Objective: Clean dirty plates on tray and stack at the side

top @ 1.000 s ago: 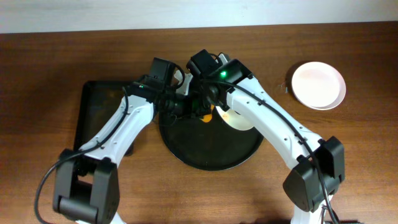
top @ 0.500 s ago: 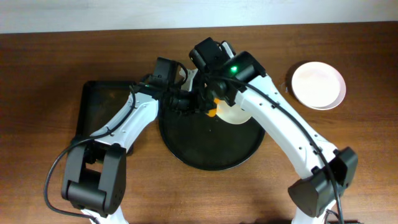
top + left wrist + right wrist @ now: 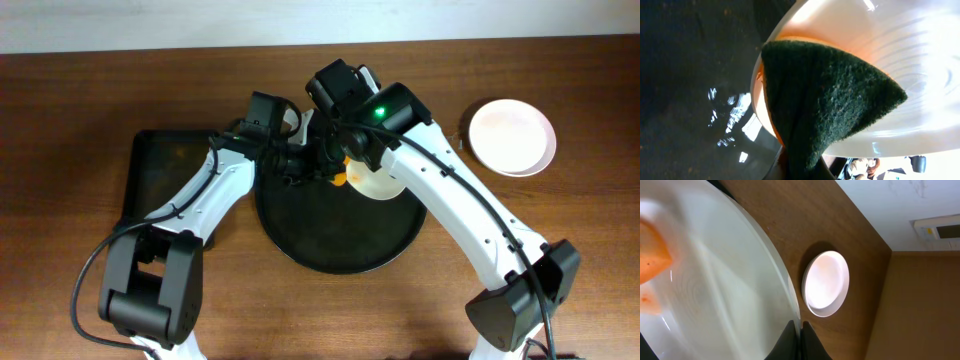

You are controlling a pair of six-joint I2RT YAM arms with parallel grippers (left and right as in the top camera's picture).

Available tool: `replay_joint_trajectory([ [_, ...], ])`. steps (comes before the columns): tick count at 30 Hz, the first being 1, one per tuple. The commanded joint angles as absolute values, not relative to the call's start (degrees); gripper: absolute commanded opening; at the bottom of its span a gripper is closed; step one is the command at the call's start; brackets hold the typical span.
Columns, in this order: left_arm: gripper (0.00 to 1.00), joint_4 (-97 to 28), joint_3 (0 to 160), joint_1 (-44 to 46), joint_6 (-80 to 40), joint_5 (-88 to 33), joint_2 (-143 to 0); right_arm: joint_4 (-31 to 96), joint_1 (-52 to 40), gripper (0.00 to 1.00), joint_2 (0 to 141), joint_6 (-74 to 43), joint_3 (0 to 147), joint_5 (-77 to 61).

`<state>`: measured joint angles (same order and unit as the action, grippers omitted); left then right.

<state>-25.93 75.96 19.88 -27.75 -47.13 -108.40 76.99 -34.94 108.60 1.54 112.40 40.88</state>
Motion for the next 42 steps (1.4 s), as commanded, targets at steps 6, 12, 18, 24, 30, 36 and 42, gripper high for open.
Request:
replay_joint_trajectory([
  [6,0.00,-27.0,76.0,22.5,-28.2,-47.8,-108.8,76.8,-35.3,0.04,106.1,0.9,113.9,40.9],
  [12,0.00,-30.4,76.0,23.0,-26.7,-47.8,-108.8,75.4,-35.3,0.04,105.7,0.9,113.9,40.9],
  [18,0.00,-34.7,76.0,23.6,-24.1,-51.4,-108.8,74.3,-35.2,0.04,105.1,1.0,113.9,41.0],
  [24,0.00,-38.3,76.0,23.6,-23.0,-57.9,-108.8,72.9,-35.2,0.04,105.1,1.0,113.9,41.2],
  [30,0.00,-44.5,76.0,23.6,-19.8,-54.8,-108.8,71.6,-33.1,0.04,105.1,1.0,113.9,43.8],
  [36,0.00,-48.6,76.0,23.4,-18.4,-44.9,-108.8,71.1,-29.9,0.04,105.1,2.5,113.9,43.8],
  [42,0.00,-48.7,76.0,21.7,-18.3,-38.8,-108.8,71.1,-29.7,0.04,105.1,2.7,113.9,45.3],
])
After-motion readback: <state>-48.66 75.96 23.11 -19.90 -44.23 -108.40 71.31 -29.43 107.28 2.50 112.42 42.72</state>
